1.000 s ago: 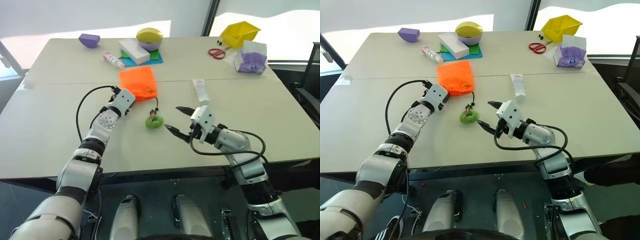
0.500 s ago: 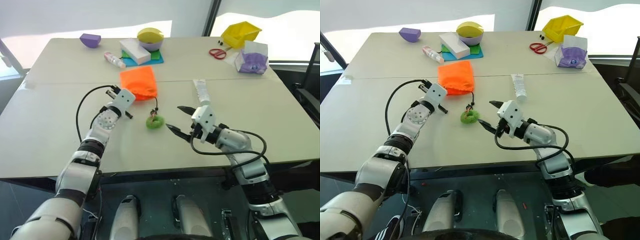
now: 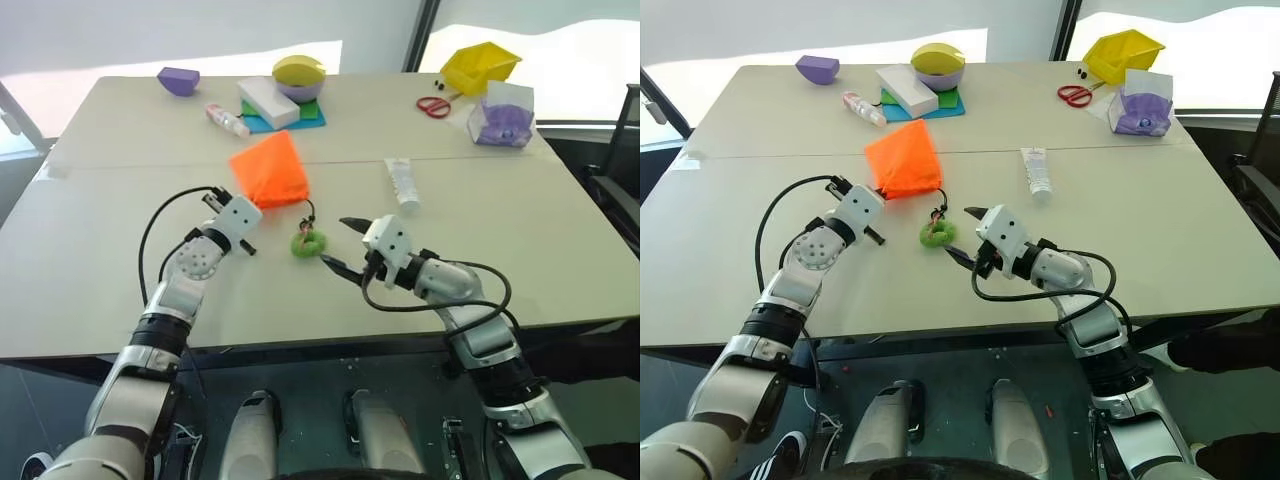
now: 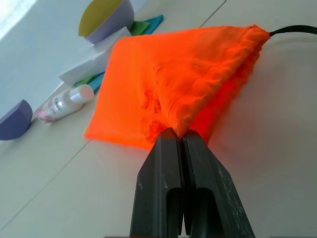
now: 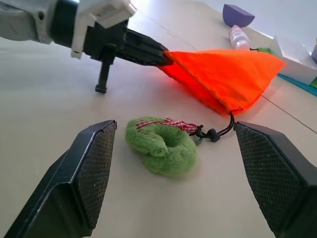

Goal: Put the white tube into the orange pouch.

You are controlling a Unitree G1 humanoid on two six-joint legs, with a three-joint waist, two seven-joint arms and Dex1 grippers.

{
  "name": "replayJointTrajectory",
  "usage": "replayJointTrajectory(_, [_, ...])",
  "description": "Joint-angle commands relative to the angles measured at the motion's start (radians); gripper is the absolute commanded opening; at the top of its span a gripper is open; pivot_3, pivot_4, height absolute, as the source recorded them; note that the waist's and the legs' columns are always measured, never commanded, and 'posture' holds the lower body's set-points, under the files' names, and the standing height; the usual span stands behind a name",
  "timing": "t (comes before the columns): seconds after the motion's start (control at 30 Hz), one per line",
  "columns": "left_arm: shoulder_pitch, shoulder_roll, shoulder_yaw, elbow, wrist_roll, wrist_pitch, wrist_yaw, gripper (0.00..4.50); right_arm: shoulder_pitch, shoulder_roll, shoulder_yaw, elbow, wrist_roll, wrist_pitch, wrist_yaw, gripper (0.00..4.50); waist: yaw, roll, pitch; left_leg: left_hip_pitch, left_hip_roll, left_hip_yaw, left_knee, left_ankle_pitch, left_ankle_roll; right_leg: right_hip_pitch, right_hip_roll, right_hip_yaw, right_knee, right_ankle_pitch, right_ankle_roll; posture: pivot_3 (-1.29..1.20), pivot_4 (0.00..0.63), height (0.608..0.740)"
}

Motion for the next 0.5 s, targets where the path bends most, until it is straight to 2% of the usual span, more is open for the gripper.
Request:
replayJointTrajectory(0.03, [0.055, 0.030, 0.036, -0.161, -0.019, 0.077, -0.027, 0.04, -0.011, -0.005, -0.022, -0.018, 0.000, -0.019, -0.001, 3.97, -0.003, 0.000, 0.000, 0.000, 0.000, 0.000, 0.000, 0.000, 0.000, 0.000, 0.000, 0.000, 0.000, 0.000, 0.000, 0.00, 0.150, 0.740])
replayJointTrajectory(0.2, [0.162, 0.090, 0.075, -0.369, -0.046, 0.185, -0.093, 0.04, -0.004, -0.012, -0.021, -0.019, 0.003, -0.021, 0.003, 3.97, -0.005, 0.000, 0.000, 0.000, 0.000, 0.000, -0.001, 0.000, 0.000, -0.001, 0.000, 0.000, 0.000, 0.000, 0.000, 0.00, 0.150, 0.740])
replayJointTrajectory(0.5, [0.310, 0.169, 0.145, -0.606, -0.096, 0.303, -0.171, 0.04, 0.003, -0.019, -0.023, -0.015, 0.013, -0.020, 0.014, 3.97, -0.006, 0.000, 0.000, 0.000, 0.001, 0.000, -0.001, -0.001, -0.002, -0.001, -0.001, 0.000, -0.001, 0.000, -0.001, 0.00, 0.150, 0.740])
